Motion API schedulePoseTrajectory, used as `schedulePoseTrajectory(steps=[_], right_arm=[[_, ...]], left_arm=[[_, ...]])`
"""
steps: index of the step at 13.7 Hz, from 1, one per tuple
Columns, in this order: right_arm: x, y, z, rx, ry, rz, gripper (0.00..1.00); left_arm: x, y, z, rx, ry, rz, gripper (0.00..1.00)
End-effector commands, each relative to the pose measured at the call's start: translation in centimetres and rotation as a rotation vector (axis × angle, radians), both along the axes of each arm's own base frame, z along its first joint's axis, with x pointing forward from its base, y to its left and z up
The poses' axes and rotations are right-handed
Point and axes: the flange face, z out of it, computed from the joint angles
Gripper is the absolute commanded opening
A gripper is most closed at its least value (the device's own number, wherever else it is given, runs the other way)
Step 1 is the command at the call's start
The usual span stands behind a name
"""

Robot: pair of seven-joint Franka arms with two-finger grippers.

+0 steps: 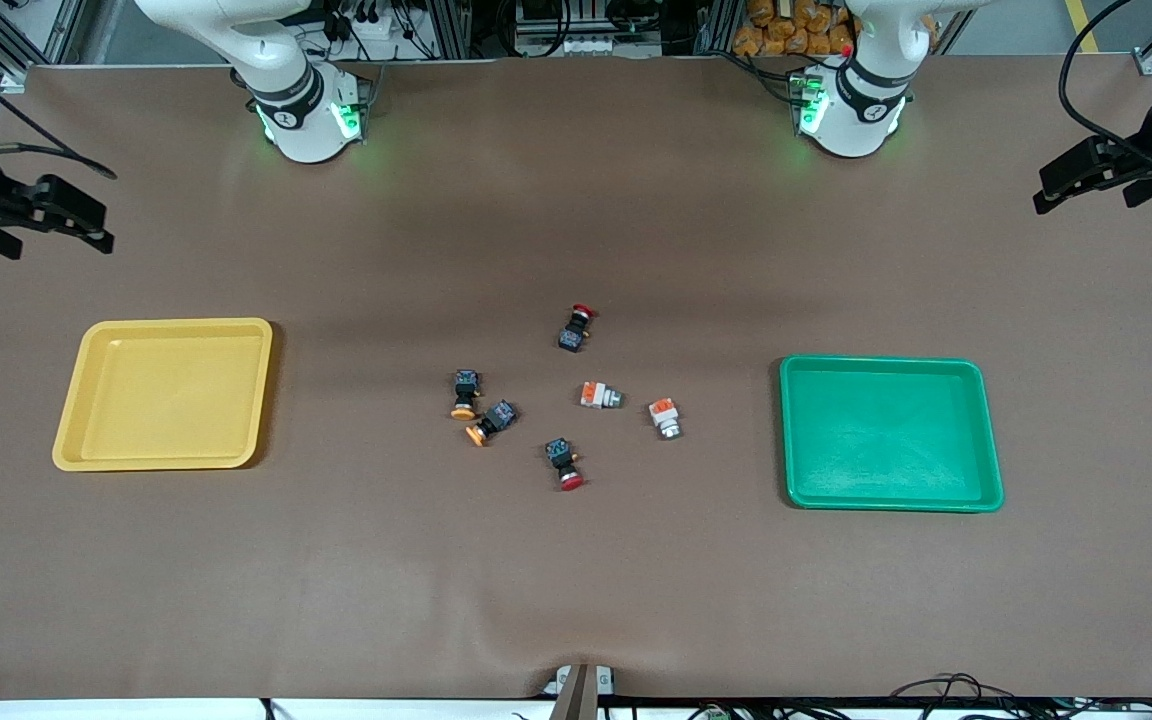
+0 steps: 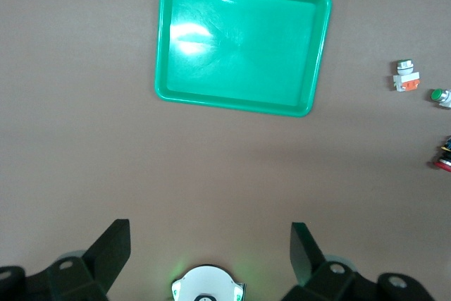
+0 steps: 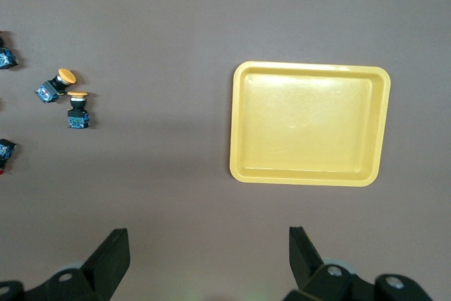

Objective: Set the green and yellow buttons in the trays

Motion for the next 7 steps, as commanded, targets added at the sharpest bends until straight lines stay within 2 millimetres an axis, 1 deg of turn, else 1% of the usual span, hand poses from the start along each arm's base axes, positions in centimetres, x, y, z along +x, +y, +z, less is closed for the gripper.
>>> schedulePoseTrajectory(steps=[1,2,4,7], right_arm=[[0.2,0.4,0.6,-0.007,-0.012,0.010,1.00],[0.2,1.0,0.6,-0.007,-0.012,0.022,1.00],[0.0,1.3,0.8,0.000,-0.012,0.024,1.00],[0.2,1.0,0.8,-0.008,-0.020,0.019,1.00]], left_arm=[[1.4,-1.1,-1.6,-0.026,0.029,-0.029,1.00],[2.0,-2.1,-2.4,-0.028,0.033,-0.044,1.00],[3.3,-4.2,-4.4,-0.026,0.040,-0.034,1.00],[5.2,-8.6,-8.3,-0.020,0.048,0.053,1.00]])
